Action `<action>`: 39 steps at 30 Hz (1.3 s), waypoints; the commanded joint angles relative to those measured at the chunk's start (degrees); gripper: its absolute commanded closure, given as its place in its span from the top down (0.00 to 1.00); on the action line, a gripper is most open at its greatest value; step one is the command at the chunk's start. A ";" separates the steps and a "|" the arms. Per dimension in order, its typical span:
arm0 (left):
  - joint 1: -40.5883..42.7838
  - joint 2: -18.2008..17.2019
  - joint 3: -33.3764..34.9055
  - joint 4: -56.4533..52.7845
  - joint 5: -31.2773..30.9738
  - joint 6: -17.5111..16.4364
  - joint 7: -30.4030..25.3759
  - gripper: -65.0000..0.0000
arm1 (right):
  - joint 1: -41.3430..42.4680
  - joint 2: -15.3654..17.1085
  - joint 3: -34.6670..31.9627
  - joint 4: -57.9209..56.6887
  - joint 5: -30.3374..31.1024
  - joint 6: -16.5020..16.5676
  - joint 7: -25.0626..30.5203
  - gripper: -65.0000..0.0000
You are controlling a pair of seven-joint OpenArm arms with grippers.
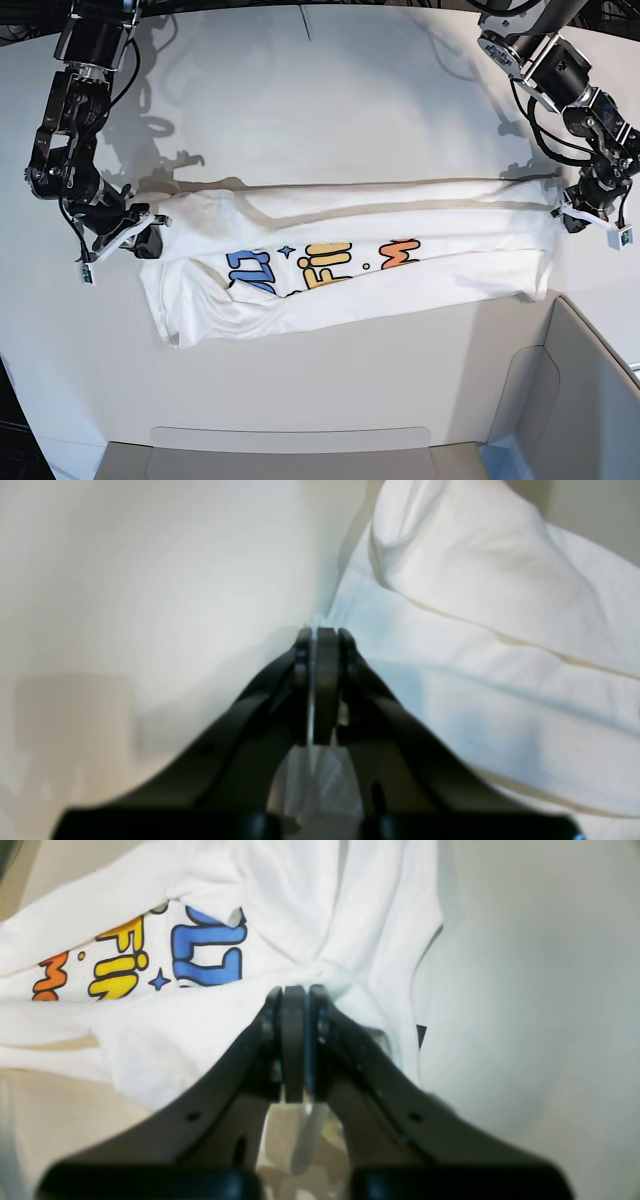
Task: Layout the t-shirt on the table in an organized manner, then fold the t-shirt properly
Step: 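Lower the folded edge onto the shirt and open both grippers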
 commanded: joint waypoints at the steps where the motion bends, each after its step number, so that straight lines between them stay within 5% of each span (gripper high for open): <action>1: -1.36 -1.98 -0.06 0.60 -0.54 0.14 -1.94 0.00 | 1.20 0.90 0.32 0.03 -0.55 0.36 1.63 0.00; 25: -1.44 -1.98 -0.06 0.51 -0.71 0.14 -6.43 0.00 | 9.46 0.63 0.23 -11.57 -2.22 0.72 1.98 0.00; 39: -3.47 -2.24 0.03 -5.20 -0.63 0.14 -6.51 0.00 | 9.46 0.99 -3.73 -17.90 -2.22 0.72 11.83 0.00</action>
